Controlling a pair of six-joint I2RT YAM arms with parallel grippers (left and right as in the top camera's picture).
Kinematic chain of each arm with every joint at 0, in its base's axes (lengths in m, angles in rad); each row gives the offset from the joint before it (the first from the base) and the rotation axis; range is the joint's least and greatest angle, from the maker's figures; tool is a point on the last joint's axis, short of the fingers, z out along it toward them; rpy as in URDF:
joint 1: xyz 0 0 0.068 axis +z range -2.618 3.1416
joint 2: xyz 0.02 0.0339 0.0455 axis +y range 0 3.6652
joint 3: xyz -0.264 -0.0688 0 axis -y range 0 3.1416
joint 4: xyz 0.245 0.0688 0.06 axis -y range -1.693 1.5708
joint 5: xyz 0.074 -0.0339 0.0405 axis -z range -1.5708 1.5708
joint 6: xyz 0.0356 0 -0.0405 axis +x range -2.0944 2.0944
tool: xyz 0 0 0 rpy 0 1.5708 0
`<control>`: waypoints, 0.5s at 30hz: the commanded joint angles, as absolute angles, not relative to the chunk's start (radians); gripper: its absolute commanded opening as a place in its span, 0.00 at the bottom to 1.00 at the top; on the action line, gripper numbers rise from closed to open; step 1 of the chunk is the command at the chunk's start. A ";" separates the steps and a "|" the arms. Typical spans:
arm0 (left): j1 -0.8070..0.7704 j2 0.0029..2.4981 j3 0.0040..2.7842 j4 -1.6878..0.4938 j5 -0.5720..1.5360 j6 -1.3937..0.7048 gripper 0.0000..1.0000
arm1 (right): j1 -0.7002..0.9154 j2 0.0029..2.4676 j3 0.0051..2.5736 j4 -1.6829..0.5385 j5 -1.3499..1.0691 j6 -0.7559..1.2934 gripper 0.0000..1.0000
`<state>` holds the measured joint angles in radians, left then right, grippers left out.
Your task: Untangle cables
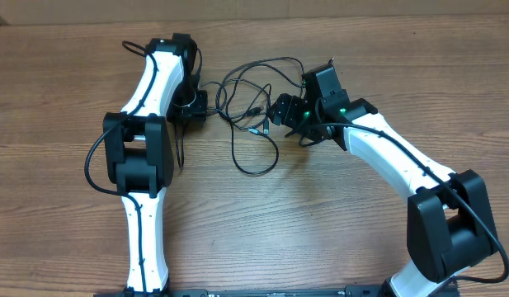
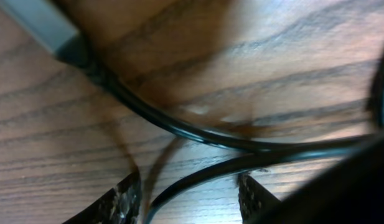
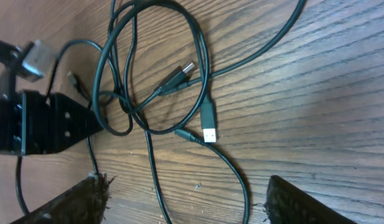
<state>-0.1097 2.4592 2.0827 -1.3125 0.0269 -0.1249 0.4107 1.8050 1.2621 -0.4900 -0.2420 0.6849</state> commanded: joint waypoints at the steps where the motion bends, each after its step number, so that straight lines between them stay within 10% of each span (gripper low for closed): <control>1: -0.115 2.465 2.037 -1.282 0.046 -0.088 0.47 | 0.413 1.809 1.262 -0.483 -0.211 0.681 0.92; 4: -0.115 2.464 2.033 -1.278 0.046 -0.057 0.04 | 0.413 1.809 1.262 -0.482 -0.234 0.681 0.90; 15: -0.115 2.314 2.093 -1.312 0.080 -0.036 0.04 | 0.414 1.818 1.262 -0.474 -0.233 0.709 1.00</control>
